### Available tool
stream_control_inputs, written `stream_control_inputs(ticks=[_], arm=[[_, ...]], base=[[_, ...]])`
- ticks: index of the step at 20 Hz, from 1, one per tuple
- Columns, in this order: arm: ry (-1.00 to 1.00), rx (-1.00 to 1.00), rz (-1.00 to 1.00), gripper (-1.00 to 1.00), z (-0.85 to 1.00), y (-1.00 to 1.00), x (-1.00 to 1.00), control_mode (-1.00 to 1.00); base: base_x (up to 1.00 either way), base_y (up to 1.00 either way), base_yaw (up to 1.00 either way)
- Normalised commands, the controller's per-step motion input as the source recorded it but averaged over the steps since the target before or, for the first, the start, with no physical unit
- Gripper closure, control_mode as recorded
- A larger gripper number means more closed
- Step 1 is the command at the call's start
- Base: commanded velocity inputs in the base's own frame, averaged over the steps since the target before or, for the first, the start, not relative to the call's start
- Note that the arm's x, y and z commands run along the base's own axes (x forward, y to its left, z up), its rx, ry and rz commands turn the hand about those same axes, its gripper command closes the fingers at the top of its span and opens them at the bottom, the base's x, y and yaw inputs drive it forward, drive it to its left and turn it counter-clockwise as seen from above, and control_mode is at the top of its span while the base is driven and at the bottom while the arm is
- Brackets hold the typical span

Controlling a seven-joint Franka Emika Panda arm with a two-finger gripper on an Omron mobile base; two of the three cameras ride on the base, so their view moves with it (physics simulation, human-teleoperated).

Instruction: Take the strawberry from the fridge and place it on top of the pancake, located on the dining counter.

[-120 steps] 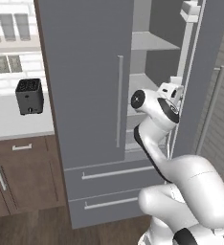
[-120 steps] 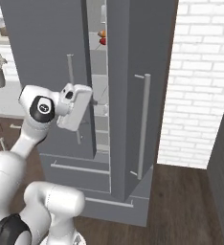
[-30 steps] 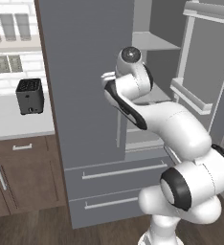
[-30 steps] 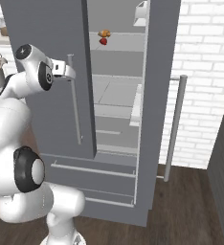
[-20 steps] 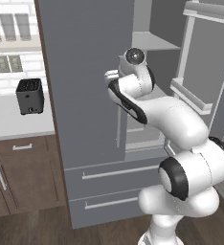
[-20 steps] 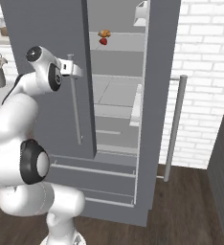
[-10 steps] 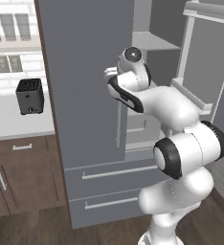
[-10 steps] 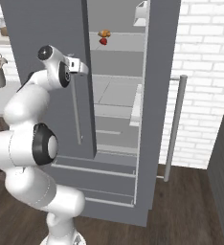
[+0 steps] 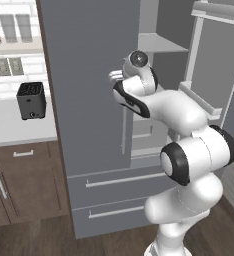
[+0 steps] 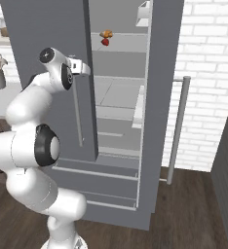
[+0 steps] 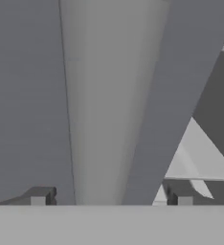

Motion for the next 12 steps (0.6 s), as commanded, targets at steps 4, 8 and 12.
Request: stream_control_inputs(ticks=[4,8,12], arm=[[-0.13,0.0,0.0,1.0,-0.05,0.02,0.16,-1.0],[-0.05,0.0,0.0,1.0,0.0,0.0,0.08,-1.0],[0.0,0.0,-0.1,1.0,0.0,0.1,-0.09,-1.0]], base=[[0.0,0.0,0.0],[0.0,0.0,0.0],[0.0,0.0,0.0]])
